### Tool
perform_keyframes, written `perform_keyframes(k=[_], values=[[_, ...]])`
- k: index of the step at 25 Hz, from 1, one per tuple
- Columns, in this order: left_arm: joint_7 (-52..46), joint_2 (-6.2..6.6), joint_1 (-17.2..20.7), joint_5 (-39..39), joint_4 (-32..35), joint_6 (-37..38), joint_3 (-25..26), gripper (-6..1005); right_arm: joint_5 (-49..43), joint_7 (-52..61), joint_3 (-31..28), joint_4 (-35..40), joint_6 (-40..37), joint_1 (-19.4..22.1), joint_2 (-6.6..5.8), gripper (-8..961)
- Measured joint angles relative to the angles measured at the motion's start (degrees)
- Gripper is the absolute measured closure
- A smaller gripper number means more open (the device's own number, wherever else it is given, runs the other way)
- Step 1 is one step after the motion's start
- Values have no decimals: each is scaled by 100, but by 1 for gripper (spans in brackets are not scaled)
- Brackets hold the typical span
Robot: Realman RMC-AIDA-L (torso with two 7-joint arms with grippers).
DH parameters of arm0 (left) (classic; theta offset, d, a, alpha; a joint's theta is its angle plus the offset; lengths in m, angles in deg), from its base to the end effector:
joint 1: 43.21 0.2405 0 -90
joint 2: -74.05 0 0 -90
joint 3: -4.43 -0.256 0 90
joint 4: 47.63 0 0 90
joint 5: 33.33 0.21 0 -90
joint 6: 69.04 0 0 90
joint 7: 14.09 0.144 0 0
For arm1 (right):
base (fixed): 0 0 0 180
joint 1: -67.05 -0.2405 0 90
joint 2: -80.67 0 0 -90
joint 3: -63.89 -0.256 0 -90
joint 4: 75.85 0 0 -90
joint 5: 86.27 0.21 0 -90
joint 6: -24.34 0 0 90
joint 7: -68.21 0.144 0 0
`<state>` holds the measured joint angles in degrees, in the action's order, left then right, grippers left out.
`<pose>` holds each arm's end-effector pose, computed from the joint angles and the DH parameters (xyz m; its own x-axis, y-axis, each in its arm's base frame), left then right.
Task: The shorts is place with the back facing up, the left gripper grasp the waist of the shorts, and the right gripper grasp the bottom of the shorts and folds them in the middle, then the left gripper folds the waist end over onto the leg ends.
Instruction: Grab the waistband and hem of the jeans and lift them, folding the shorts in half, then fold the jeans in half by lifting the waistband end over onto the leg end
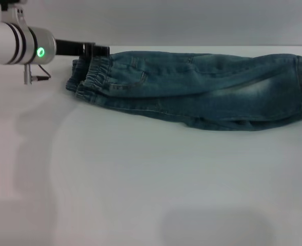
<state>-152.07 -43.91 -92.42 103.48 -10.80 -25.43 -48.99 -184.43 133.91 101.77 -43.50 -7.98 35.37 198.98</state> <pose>-0.2150 0.4715 0.0026 0.5613 0.6731 0.4816 0.8108 -0.3306 -0.4830 0.3550 0.4112 0.0592 0.7972 -0.3822 -0.4674 -0.5648 -0.1987 -0.8009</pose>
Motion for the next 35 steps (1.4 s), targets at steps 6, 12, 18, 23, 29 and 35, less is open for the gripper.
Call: perform_keyframes(k=[6, 12, 18, 23, 29, 35], values=[[321, 8, 386, -768, 800, 270, -10, 157, 5, 0, 88, 0, -229, -86, 10, 350], [840, 78, 621, -1642, 971, 613, 2, 158, 8, 89, 135, 0, -499, -277, 25, 350], [909, 512, 591, -1745, 1095, 2625, 190, 158, 8, 96, 194, -1, -504, -314, 27, 351], [874, 570, 575, -1674, 987, 3257, 194, 159, 8, 98, 193, -1, -494, -319, 21, 350], [1006, 373, 515, -1424, 568, 3162, 130, 162, 8, 101, 193, 65, -505, -320, 24, 349], [1083, 65, 313, -835, 183, 2706, 93, 164, 8, 109, 178, 76, -489, -308, 26, 350]])
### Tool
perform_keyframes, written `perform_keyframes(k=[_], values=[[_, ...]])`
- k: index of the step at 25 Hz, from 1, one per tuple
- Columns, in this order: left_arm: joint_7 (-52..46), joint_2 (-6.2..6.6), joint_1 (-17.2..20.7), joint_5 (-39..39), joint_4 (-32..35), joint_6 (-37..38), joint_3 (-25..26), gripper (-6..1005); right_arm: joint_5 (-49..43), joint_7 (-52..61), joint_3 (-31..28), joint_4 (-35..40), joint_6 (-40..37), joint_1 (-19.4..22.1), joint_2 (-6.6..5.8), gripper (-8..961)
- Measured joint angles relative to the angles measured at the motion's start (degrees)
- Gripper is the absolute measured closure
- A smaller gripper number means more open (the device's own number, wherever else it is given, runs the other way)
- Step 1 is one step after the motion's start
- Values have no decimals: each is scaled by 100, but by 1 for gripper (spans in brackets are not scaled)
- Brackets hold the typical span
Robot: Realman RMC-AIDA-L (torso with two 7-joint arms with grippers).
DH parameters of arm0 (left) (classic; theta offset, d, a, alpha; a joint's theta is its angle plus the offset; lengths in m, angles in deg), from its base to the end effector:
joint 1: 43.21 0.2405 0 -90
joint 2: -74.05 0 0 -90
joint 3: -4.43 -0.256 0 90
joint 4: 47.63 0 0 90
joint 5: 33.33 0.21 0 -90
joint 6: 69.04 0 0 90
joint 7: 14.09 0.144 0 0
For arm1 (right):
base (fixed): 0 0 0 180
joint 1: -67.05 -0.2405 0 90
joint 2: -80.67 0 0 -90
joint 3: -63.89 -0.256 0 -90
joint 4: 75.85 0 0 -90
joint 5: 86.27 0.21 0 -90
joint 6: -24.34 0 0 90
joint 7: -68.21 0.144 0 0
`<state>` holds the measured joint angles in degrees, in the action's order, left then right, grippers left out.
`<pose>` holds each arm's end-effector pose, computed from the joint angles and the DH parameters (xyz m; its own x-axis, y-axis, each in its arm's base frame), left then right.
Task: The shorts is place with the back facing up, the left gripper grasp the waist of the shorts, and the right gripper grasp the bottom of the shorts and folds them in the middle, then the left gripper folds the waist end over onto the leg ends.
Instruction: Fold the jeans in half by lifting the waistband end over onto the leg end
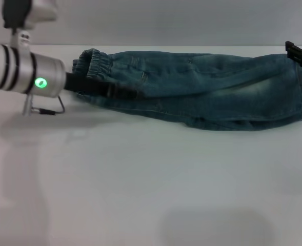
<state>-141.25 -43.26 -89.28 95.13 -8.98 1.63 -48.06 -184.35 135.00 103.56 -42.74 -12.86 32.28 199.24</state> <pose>-0.2050 0.4148 -0.0171 0.6031 0.7469 0.2800 0.7971 -0.5776 -0.1760 0.3160 0.4300 0.0495 0.8254 -0.3017 -0.4772 -0.5590 -0.3177 -0.7659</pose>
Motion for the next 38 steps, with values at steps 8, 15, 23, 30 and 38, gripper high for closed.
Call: perform_keyframes(k=[8, 15, 23, 30, 38], values=[[-56, -59, -215, 96, -455, -710, -478, 166, 0, 0, -17, -34, 33, 33, 0, 350], [-94, -72, -272, 75, -566, -1300, -546, 169, -1, 27, -35, -46, 38, 85, 15, 351], [-103, -69, -438, 117, -878, -1956, -738, 172, -1, 130, -56, -9, 17, 161, 18, 350], [-101, -74, -500, 118, -885, -2205, -847, 174, -1, 138, -64, -16, 37, 185, 18, 351], [-110, -93, -548, 96, -925, -2577, -850, 177, -1, 145, -75, -4, 46, 205, 17, 351]])
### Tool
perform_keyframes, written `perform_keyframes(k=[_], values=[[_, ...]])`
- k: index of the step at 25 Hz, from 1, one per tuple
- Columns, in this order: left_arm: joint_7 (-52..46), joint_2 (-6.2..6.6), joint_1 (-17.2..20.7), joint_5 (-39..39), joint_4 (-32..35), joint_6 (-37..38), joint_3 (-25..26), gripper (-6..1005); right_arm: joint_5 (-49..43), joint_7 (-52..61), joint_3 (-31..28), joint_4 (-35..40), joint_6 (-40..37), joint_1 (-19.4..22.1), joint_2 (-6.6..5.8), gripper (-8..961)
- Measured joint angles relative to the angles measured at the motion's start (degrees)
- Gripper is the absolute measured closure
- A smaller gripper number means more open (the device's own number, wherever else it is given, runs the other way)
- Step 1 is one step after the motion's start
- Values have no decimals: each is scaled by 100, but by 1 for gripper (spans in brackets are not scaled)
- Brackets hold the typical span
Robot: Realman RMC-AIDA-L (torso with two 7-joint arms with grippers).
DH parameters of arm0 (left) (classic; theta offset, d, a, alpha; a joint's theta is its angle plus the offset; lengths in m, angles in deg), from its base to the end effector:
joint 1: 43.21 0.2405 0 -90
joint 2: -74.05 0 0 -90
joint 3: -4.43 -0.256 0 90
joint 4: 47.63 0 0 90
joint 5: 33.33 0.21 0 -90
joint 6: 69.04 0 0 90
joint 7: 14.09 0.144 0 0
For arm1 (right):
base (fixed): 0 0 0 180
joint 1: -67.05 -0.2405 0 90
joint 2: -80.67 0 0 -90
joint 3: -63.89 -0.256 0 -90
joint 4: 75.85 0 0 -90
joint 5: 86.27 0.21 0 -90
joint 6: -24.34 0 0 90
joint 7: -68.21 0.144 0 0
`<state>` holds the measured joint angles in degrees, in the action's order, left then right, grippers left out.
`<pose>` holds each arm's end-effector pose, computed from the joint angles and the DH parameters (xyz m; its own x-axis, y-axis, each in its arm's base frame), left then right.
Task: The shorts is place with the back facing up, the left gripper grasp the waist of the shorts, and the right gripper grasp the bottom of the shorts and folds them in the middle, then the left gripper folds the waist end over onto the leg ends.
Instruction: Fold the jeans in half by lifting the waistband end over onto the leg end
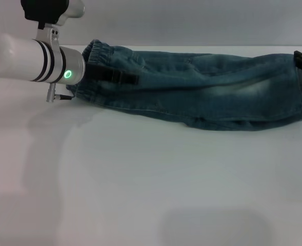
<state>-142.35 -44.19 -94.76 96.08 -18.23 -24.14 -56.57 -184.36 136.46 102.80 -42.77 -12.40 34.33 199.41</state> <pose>-0.2039 0.4544 -0.0433 0.6657 0.6725 0.3234 0.7341 -0.5121 -0.4460 0.3332 0.4179 0.0504 0.7922 -0.3426 -0.5050 -0.5983 -0.2725 -0.7536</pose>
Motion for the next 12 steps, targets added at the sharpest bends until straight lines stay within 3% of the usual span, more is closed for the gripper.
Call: perform_keyframes(k=[12], values=[[-386, 2, -70, 16, -71, -466, 0, 181, 83, 65, 49, 110, -100, 142, 0, 350]])
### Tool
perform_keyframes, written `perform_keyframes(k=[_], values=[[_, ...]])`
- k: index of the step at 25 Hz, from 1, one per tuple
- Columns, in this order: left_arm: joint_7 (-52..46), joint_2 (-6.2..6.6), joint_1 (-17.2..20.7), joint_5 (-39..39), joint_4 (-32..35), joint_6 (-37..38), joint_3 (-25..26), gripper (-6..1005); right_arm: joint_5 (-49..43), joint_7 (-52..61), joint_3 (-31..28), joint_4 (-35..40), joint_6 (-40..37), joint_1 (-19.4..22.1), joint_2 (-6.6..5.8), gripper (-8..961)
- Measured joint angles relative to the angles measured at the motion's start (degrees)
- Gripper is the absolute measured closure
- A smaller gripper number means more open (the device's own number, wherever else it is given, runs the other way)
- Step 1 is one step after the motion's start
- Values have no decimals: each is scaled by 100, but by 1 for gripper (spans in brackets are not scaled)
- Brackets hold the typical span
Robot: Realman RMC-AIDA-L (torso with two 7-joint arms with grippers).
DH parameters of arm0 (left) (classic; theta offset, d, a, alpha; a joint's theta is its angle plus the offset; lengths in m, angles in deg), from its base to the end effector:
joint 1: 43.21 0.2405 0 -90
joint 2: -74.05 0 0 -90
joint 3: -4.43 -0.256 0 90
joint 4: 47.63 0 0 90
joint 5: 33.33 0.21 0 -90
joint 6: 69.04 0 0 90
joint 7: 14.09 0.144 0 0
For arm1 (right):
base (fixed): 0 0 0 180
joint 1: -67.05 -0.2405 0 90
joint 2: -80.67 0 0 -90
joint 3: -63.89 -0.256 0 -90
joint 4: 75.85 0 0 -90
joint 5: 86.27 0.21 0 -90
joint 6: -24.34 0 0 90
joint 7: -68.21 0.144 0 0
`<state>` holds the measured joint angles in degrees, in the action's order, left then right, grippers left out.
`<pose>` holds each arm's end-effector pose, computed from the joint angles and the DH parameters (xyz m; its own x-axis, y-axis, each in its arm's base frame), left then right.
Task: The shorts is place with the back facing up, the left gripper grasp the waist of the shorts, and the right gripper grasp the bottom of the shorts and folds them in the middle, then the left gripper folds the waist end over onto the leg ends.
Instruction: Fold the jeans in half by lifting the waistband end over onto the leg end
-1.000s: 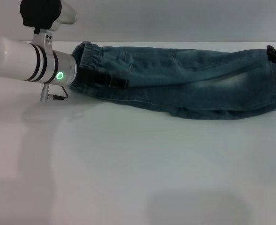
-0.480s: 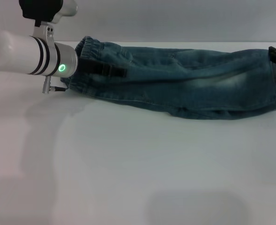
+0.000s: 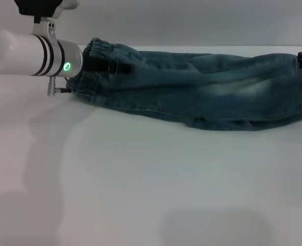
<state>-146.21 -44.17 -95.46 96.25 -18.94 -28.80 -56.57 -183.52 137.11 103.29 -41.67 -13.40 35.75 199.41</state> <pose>-0.2032 0.4644 -0.0386 0.6260 0.6757 0.3893 0.7657 -0.4378 -0.4712 0.3372 0.4124 0.0540 0.7835 -0.3402 -0.5200 -0.6105 -0.2654 -0.7462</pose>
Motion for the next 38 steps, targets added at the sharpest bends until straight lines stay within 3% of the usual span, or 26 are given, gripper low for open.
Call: perform_keyframes(k=[5, 10, 15, 21, 31, 38], values=[[-167, 3, -52, 6, -65, -168, 0, 183, 4, 26, 8, 84, -481, 69, -4, 350], [-234, 5, -91, 14, -106, -226, -8, 185, -29, 64, 59, 250, -1468, 165, -13, 351], [-235, 8, -94, 16, -109, -228, -9, 187, -64, 72, 750, 348, -2076, 167, -38, 351], [-234, 9, -94, 16, -109, -212, -9, 189, -399, 497, 1593, 370, -2126, -37, -55, 350], [-229, -1, -92, 15, -67, -149, -9, 192, -2177, 2312, 1642, 362, -2151, -803, -61, 350], [-218, -16, -88, 5, -65, -135, -9, 195, -2656, 3262, 1633, 448, -1938, -1133, -90, 350]])
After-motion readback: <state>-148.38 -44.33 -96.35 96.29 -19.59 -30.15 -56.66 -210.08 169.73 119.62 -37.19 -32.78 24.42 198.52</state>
